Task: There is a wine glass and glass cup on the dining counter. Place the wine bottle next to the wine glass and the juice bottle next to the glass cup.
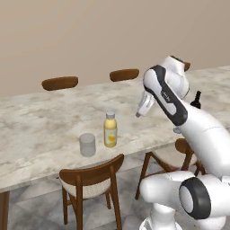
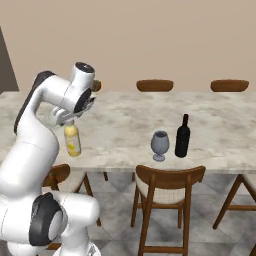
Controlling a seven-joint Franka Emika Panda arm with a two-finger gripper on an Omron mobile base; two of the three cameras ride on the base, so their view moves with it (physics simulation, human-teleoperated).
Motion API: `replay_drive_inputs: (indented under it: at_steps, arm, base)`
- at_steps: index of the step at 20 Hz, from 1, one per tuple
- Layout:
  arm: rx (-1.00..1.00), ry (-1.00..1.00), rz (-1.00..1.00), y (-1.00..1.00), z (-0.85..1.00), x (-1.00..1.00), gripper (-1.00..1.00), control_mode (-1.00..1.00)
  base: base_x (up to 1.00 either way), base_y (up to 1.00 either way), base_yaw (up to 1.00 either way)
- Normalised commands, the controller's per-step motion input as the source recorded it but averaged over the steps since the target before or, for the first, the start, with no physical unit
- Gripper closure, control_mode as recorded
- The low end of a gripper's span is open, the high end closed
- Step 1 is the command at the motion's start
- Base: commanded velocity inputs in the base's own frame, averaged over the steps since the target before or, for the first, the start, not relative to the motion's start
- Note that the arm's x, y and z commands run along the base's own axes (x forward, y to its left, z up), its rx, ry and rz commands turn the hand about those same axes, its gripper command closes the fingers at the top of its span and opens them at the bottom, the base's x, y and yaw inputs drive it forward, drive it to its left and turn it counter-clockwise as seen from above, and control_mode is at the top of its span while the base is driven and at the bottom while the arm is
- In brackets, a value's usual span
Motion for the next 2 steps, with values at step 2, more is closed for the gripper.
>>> replay_drive_inputs:
  at_steps: [2]
  arm:
    - [-0.24, -0.02, -0.21, -0.03, 0.16, -0.48, -1.00, -1.00]
  base:
    - [0.00, 0.00, 0.00]
